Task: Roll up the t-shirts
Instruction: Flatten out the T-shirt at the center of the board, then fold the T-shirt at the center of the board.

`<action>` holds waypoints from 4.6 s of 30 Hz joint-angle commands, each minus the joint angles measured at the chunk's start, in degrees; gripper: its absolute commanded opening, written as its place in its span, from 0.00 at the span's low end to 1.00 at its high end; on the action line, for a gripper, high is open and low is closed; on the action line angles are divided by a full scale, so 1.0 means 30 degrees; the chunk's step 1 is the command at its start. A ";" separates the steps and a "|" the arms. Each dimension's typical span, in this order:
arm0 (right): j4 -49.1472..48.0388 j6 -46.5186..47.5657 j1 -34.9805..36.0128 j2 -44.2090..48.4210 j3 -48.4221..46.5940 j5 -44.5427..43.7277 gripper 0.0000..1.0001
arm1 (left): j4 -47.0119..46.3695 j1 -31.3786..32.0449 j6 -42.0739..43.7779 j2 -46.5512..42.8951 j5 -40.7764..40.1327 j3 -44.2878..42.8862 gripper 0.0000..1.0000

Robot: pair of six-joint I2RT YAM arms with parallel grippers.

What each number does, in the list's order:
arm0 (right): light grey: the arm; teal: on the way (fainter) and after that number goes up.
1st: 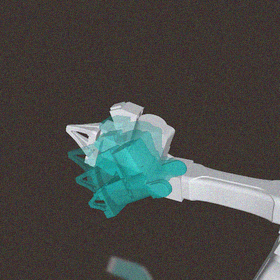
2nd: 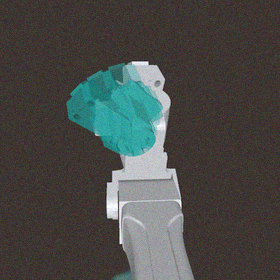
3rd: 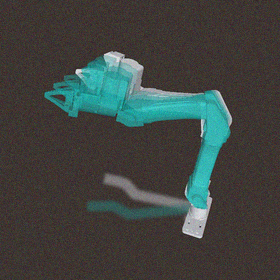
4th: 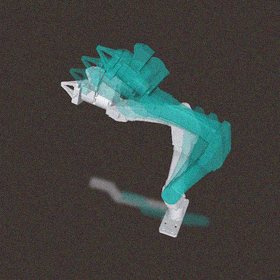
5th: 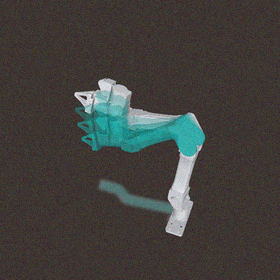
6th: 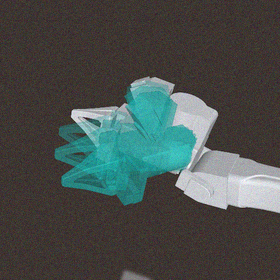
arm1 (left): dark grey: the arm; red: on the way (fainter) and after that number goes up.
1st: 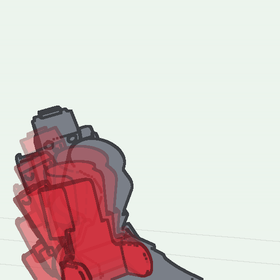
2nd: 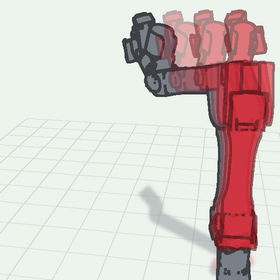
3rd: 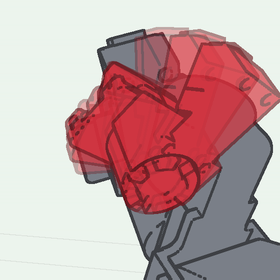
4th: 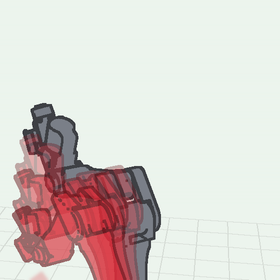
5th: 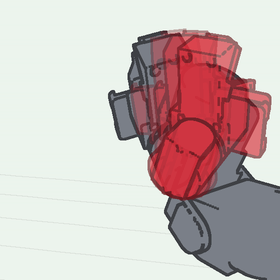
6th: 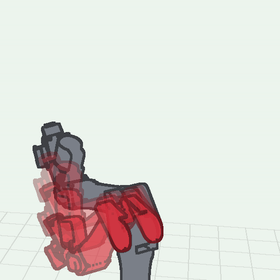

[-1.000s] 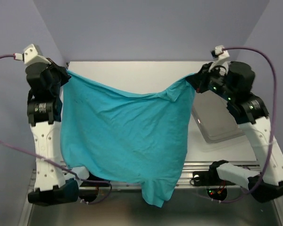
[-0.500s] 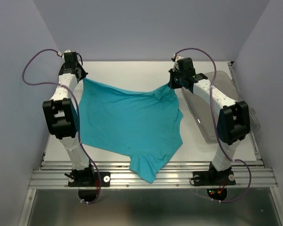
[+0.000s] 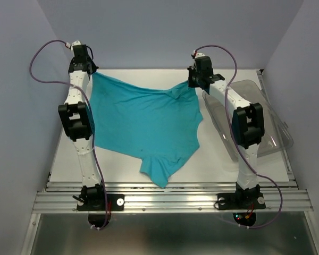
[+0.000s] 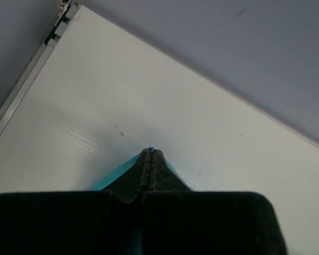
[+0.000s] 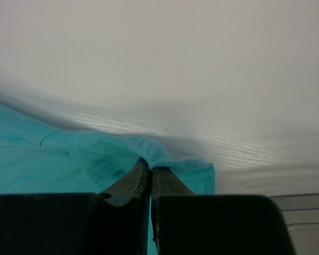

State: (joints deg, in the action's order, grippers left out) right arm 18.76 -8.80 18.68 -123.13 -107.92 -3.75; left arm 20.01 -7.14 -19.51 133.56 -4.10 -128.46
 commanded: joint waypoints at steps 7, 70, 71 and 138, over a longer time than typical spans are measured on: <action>-0.1216 -0.0668 -0.0249 -0.0120 -0.1089 0.0164 0.01 | -0.0078 -0.0405 0.0525 0.1155 0.0634 -0.1974 0.00; -0.3353 -1.1069 0.3733 1.0165 1.4995 0.2482 0.01 | 0.1180 -0.0697 0.1288 0.1184 -0.0567 -0.0362 0.00; -0.3470 -1.1390 0.3735 1.0223 1.5228 0.2306 0.01 | 0.1356 -0.0697 0.1172 0.1068 -0.0597 -0.0304 0.00; -0.1511 -1.1189 0.5259 1.2302 1.9773 -0.1822 0.57 | 0.2587 -0.0581 -0.0295 -0.4088 -0.1270 0.4736 0.82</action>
State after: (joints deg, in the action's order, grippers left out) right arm 9.74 -44.99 34.20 -89.17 -47.68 -1.72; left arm 27.05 -9.10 -20.78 127.22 -7.11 -111.20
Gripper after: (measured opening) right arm 0.576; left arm 0.802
